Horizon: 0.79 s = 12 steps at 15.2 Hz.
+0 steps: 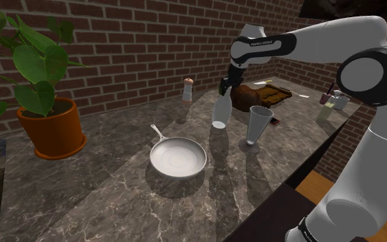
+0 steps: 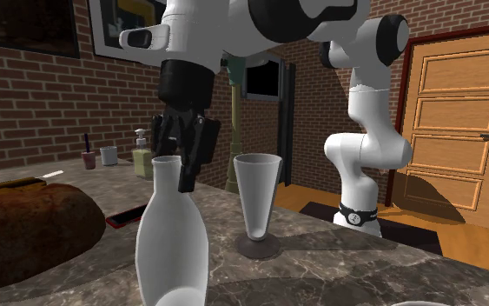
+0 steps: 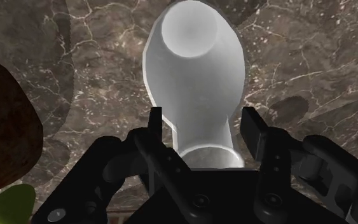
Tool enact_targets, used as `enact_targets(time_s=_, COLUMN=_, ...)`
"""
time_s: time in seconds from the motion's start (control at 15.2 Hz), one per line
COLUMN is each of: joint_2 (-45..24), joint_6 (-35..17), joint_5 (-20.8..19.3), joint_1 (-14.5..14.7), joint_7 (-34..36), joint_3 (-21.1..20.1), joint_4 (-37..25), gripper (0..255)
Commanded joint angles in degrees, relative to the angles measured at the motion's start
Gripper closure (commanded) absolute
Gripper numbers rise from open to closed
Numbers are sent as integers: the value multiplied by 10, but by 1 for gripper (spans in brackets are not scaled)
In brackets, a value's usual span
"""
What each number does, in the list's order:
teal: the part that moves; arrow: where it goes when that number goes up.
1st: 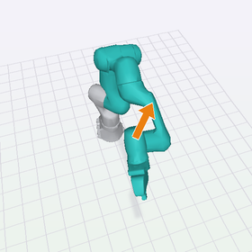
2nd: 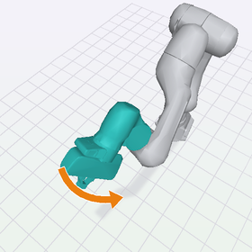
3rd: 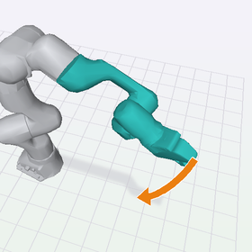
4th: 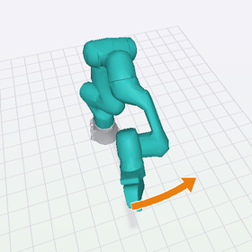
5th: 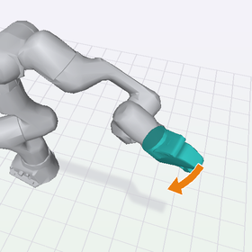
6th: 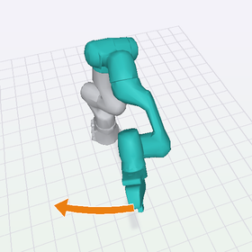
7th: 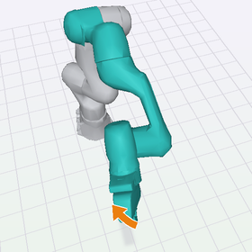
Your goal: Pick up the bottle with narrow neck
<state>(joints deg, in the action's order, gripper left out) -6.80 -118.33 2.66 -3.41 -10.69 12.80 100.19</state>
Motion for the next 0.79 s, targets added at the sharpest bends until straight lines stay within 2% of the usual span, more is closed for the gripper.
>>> enact_targets(time_s=0.0, joint_2=0, joint_6=-2, joint_5=0, joint_1=0, joint_7=0, joint_3=0, joint_4=1, gripper=255)
enact_targets(time_s=0.53, joint_2=-1, joint_6=-1, joint_5=0, joint_1=0, joint_7=0, joint_3=0, joint_4=0, gripper=255)
enact_targets(time_s=0.73, joint_2=1, joint_6=21, joint_5=-1, joint_1=0, joint_7=1, joint_3=0, joint_4=-20, gripper=255)
